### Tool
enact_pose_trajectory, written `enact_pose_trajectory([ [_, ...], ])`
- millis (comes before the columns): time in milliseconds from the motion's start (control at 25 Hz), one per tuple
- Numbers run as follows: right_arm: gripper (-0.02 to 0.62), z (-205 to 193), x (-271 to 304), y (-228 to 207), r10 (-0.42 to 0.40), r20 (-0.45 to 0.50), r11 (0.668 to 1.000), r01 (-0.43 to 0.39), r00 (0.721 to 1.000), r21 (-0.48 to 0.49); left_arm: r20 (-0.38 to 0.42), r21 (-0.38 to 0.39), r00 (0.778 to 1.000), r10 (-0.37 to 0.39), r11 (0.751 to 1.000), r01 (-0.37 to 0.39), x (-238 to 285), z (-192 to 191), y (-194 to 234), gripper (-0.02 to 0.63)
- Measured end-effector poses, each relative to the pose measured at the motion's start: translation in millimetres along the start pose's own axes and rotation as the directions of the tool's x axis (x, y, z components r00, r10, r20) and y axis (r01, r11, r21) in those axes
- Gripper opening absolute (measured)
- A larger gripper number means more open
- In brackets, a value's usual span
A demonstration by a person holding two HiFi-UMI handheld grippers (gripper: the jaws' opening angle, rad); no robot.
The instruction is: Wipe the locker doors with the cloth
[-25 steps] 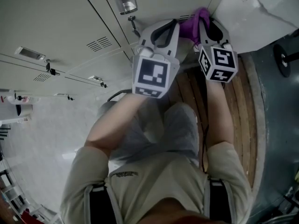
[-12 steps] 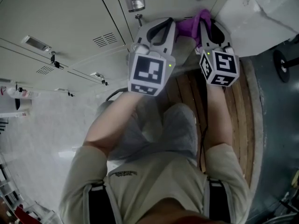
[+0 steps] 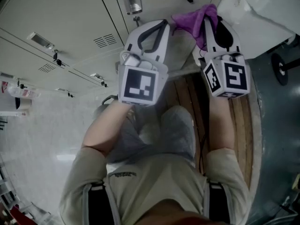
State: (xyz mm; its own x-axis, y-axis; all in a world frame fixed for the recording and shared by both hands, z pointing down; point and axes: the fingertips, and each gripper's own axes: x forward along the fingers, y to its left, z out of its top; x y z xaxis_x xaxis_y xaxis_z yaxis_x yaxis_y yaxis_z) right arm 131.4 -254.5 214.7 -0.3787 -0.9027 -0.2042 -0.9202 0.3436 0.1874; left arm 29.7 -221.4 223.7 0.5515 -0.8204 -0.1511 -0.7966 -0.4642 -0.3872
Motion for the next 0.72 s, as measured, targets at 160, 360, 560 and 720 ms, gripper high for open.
enact_pose_trajectory([
  [160,0.054,36,-15,3,0.019,0.084,1.000,-0.019,0.996,-0.001,0.014,0.022,1.000,0.018,1.000,-0.018,-11,19,2,0.003],
  [360,0.054,75,-41,11,0.038,0.175,0.999,-0.037,0.984,-0.009,0.026,0.019,0.999,0.036,0.999,-0.036,-28,39,3,0.003],
  [560,0.054,98,-69,25,0.057,0.239,0.998,-0.052,0.969,-0.024,0.035,0.006,0.997,0.062,0.998,-0.062,-52,50,6,0.003],
  [720,0.054,99,-88,37,0.074,0.251,0.997,-0.067,0.965,-0.034,0.042,0.024,0.996,0.073,0.997,-0.074,-67,53,8,0.003],
])
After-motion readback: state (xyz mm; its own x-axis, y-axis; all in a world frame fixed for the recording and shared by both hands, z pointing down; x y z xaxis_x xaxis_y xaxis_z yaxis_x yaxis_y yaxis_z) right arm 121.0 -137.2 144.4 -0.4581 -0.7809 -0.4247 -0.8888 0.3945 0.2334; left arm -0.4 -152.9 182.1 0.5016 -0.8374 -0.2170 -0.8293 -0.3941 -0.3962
